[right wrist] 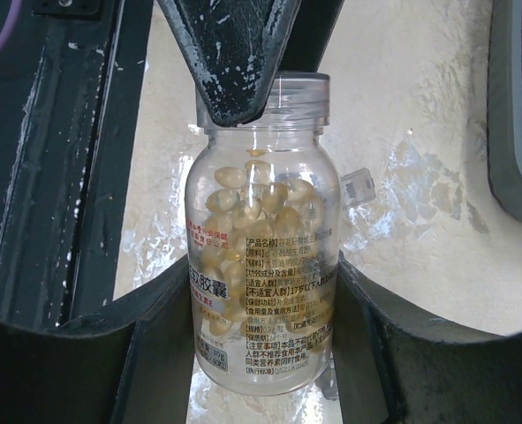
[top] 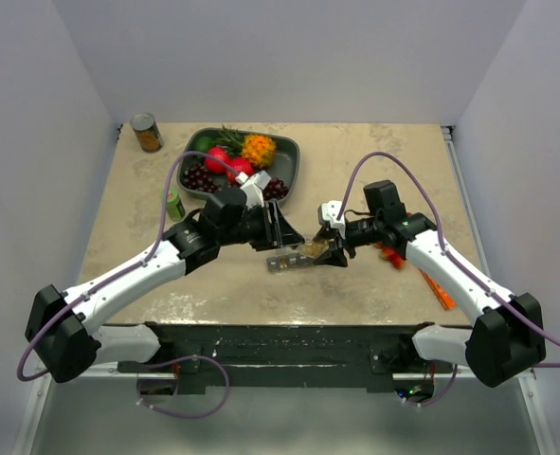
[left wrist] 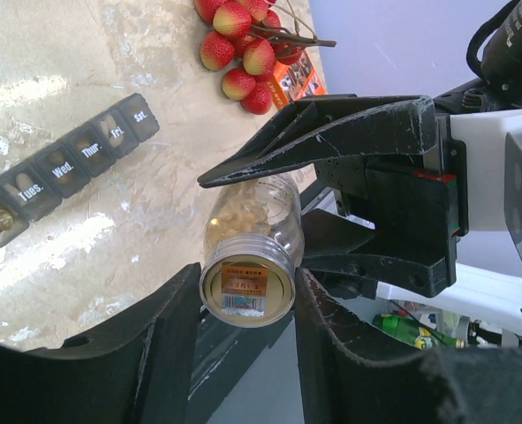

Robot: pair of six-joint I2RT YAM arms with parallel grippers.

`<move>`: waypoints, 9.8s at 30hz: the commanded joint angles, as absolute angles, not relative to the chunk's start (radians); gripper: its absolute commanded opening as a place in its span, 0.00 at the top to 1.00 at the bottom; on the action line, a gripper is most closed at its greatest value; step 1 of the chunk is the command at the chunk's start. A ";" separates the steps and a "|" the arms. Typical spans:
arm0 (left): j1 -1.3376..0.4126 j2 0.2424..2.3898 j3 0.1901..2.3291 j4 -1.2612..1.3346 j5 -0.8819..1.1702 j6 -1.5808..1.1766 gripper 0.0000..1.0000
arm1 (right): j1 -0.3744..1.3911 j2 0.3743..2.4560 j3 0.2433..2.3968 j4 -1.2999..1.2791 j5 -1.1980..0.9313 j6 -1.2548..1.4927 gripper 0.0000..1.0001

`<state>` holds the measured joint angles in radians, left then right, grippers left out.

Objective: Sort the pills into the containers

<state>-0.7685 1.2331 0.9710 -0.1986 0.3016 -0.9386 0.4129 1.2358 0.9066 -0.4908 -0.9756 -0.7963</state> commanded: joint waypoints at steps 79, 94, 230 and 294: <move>-0.672 1.003 0.805 0.011 0.259 -1.006 0.02 | 0.408 1.224 0.919 -0.483 -0.991 -0.841 1.00; -0.704 1.084 0.847 0.038 0.291 -0.977 0.04 | 0.408 1.224 0.919 -0.482 -0.991 -0.839 1.00; -0.752 1.255 0.877 0.092 0.547 -0.695 0.84 | 0.400 1.226 0.920 -0.492 -1.031 -0.836 1.00; -0.741 1.025 0.771 0.104 0.198 -1.049 0.01 | 0.396 1.229 0.922 -0.508 -1.028 -0.859 1.00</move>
<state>-0.6991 0.9936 0.6868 0.1543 0.2844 -0.9707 0.3943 1.2369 0.8917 -0.5407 -0.9977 -0.8566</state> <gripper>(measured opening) 0.994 0.555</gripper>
